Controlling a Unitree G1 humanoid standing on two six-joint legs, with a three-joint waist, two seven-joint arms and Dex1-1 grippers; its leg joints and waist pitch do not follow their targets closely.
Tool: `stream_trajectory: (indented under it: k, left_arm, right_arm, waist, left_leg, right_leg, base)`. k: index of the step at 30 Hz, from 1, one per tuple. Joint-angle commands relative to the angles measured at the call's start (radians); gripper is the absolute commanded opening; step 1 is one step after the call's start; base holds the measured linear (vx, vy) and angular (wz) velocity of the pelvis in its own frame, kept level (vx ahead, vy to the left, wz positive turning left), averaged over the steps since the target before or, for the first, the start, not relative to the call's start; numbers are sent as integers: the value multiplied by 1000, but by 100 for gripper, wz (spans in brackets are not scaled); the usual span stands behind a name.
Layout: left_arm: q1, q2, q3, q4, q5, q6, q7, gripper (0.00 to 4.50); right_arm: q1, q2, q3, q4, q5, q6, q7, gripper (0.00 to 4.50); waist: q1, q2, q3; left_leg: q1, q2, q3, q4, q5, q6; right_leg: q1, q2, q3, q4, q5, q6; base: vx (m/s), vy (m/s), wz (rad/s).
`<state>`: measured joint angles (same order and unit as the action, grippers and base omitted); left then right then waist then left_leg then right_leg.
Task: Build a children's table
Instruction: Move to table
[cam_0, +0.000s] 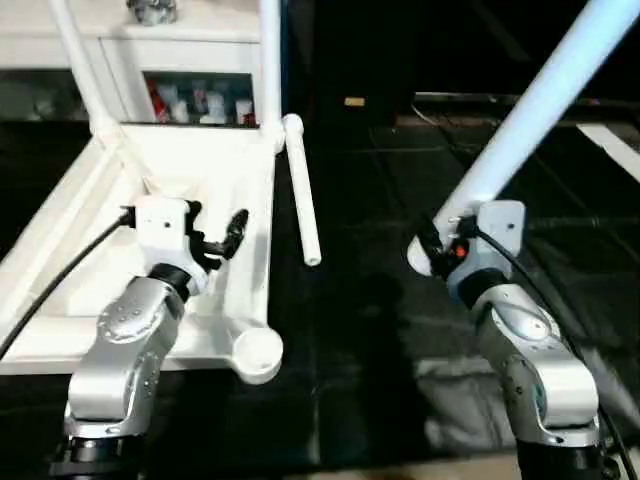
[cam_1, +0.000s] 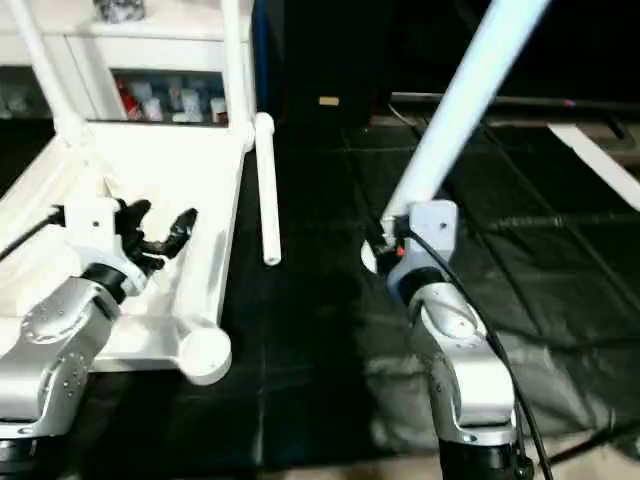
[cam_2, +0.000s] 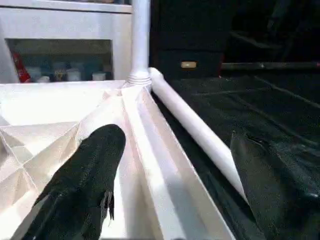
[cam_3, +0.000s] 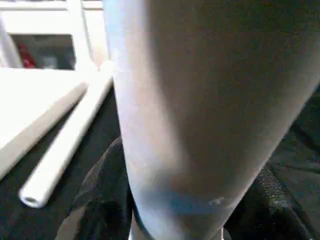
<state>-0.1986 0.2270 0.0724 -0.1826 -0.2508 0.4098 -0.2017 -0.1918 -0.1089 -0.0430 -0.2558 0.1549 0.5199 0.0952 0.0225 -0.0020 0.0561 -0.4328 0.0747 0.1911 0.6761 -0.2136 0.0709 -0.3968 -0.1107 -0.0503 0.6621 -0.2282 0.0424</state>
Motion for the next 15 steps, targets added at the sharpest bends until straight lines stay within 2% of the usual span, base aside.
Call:
stream_trajectory:
  k: [1, 2, 3, 4, 5, 6, 7, 8, 9, 10, 11, 12, 13, 14, 15]
  left_arm:
    - [-6, 9, 2, -14, 1, 11, -2, 385]
    - [-6, 9, 2, -14, 1, 11, -1, 385]
    - [-6, 10, 2, -15, 2, 12, 0, 385]
    - [-7, 10, 2, -15, 3, 14, 1, 385]
    - [-7, 10, 2, -15, 3, 14, 1, 385]
    - [-7, 10, 3, -15, 3, 14, 1, 385]
    - [-7, 10, 3, -15, 3, 15, 1, 385]
    - [-7, 10, 4, -15, 3, 16, 0, 385]
    - [-6, 11, 4, -15, 3, 17, -1, 385]
    - [-6, 11, 4, -15, 3, 17, -1, 385]
    - [-5, 10, 5, -16, 5, 18, -3, 385]
    - [-5, 10, 5, -16, 5, 18, -3, 385]
    - [-5, 10, 5, -16, 5, 18, -4, 385]
    - [-5, 11, 5, -16, 6, 18, -5, 385]
    - [-5, 12, 5, -15, 6, 18, -6, 385]
  right_arm:
    - [-5, 17, -17, -21, 25, 17, 11, 192]
    - [-5, 19, -20, -21, 31, 21, 11, 192]
    - [-4, 27, -30, -25, 49, 37, 6, 192]
    - [-4, 29, -35, -25, 58, 49, 3, 192]
    - [-4, 29, -35, -25, 58, 49, 3, 192]
    - [-4, 29, -38, -25, 64, 56, 2, 192]
    - [-2, 30, -40, -24, 66, 56, 0, 192]
    - [0, 32, -42, -22, 68, 53, -2, 192]
    - [4, 34, -43, -20, 60, 44, -11, 192]
    - [4, 34, -43, -20, 60, 44, -11, 192]
    - [5, 36, -44, -17, 55, 37, -14, 192]
    - [5, 36, -44, -17, 55, 37, -14, 192]
    - [6, 38, -45, -16, 55, 34, -14, 192]
    - [6, 39, -45, -15, 56, 36, -10, 192]
    - [5, 40, -44, -15, 56, 38, -8, 192]
  waist:
    - [0, -8, -65]
    - [-3, -15, -44]
    - [-2, -1, -48]
    - [-45, 42, -61]
    - [-72, 47, -63]
    - [-79, 57, -52]
    - [-83, 46, -51]
    - [-83, 30, -47]
    - [-64, 20, -36]
    - [-64, 3, -42]
    - [-39, -16, -51]
    - [-29, -11, -49]
    - [-39, 8, -39]
    - [-46, 16, -35]
    - [-63, 34, -35]
  left_leg:
    - [-48, 99, -179, 132, -126, -93]
    - [-43, 103, -177, 84, -136, -157]
    - [9, 95, -149, -23, -149, -114]
    - [81, 108, -145, -104, -152, -12]
    - [100, 116, -156, -119, -135, 34]
    - [89, 121, -147, -157, -186, 95]
    - [96, 128, -143, -164, -202, 128]
    - [101, 132, -140, -168, -233, 163]
    - [86, 101, -84, -166, -345, 94]
    - [90, 78, -53, -140, -423, 42]
    - [82, 93, -76, -35, -410, -13]
    - [41, 128, -132, 35, -229, -30]
    - [27, 133, -158, -5, -237, -58]
    - [37, 123, -154, -54, -339, -73]
    - [63, 118, -144, -105, -497, -115]
  right_leg:
    - [82, -318, 176, -175, -407, -149]
    - [69, -233, 109, -174, -504, -190]
    - [62, -118, 52, -153, -495, -248]
    - [-7, 30, -2, -65, -310, -222]
    - [-23, 58, -18, -14, -220, -199]
    - [-10, 65, -44, 35, -132, -157]
    - [-11, 60, -49, 34, -101, -143]
    - [0, 31, -44, 9, -72, -136]
    - [-4, -12, -17, -65, -148, -154]
    - [-9, -37, 6, -104, -225, -164]
    - [27, -179, 97, -191, -495, -163]
    - [59, -275, 152, -233, -652, -151]
    - [67, -234, 95, -226, -735, -136]
    - [50, -160, 56, -199, -740, -127]
    - [22, -72, 6, -155, -682, -108]
  base:
    - [-43, 137, -26]
    - [-60, 151, -32]
    - [-60, 151, -32]
    - [-78, 167, 16]
    - [-80, 213, 20]
    - [-80, 213, 20]
    - [-74, 198, -2]
    - [-80, 131, 7]
    - [-80, 131, 7]
    - [-79, 112, 22]
    - [-44, 157, 11]
    - [-44, 157, 11]
    - [-35, 206, -23]
    - [-77, 194, -14]
    - [-77, 194, -14]
